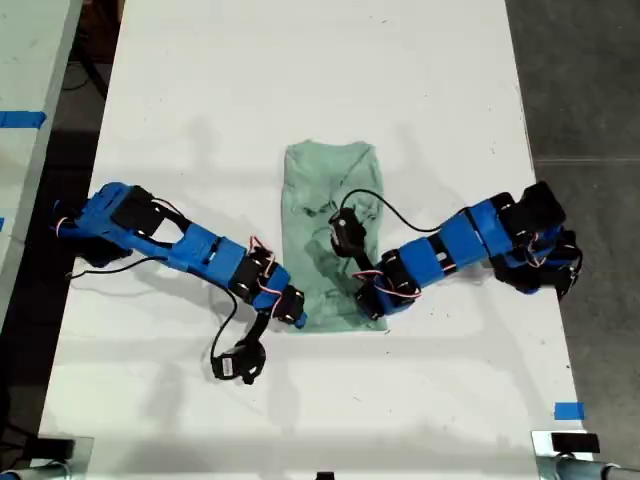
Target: Fold t shirt
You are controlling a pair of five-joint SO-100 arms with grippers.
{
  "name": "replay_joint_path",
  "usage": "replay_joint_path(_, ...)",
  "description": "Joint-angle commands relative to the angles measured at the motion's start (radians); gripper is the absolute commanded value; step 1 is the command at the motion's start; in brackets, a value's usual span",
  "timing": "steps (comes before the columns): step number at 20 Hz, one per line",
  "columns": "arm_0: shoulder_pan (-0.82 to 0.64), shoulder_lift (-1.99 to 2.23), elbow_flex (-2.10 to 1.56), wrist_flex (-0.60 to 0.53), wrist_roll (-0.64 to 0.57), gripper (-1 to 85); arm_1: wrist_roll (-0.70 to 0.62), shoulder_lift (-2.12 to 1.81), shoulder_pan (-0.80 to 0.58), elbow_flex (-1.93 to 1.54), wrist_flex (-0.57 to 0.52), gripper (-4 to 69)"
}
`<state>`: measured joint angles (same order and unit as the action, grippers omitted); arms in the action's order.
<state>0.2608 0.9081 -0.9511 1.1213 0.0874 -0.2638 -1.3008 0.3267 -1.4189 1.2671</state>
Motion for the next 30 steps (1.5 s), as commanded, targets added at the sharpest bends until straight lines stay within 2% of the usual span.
replay_joint_path(1,0.080,0.158,0.028,-0.097,-0.021,-0.1,-0.058,-0.094,0.028,0.135,0.067,-1.0)
replay_joint_path(3,0.083,0.232,0.015,-0.138,-0.054,-0.1,-0.100,-0.129,0.009,0.183,0.072,-1.0)
replay_joint_path(5,0.038,0.299,0.008,-0.129,-0.115,-0.1,-0.161,-0.201,-0.058,0.167,0.072,-1.0)
replay_joint_path(9,-0.138,0.373,-0.014,-0.044,-0.227,-0.1,-0.319,-0.298,-0.275,0.086,0.067,-1.0)
replay_joint_path(15,-0.422,0.465,-0.112,0.069,-0.316,-0.1,-0.497,-0.302,-0.600,0.048,-0.051,-1.2)
replay_joint_path(18,-0.568,0.574,-0.230,0.058,-0.348,0.6,-0.568,-0.319,-0.729,0.049,-0.120,-1.5)
replay_joint_path(19,-0.603,0.614,-0.275,0.054,-0.347,6.7,-0.583,-0.321,-0.756,0.058,-0.123,9.9)
replay_joint_path(20,-0.627,0.666,-0.344,0.035,-0.344,21.7,-0.607,-0.334,-0.778,0.057,-0.133,28.2)
replay_joint_path(22,-0.687,0.857,-0.595,-0.084,-0.305,34.7,-0.626,-0.413,-0.831,0.009,-0.166,24.8)
replay_joint_path(25,-0.798,1.213,-0.979,-0.213,-0.287,34.5,-0.623,-0.701,-0.963,-0.221,-0.261,19.6)
replay_joint_path(28,-0.828,1.443,-1.209,-0.170,-0.259,34.1,-0.592,-1.052,-1.066,-0.552,-0.267,17.7)
replay_joint_path(30,-0.815,1.677,-1.451,-0.201,-0.202,31.5,-0.546,-1.365,-1.106,-0.831,-0.255,16.5)
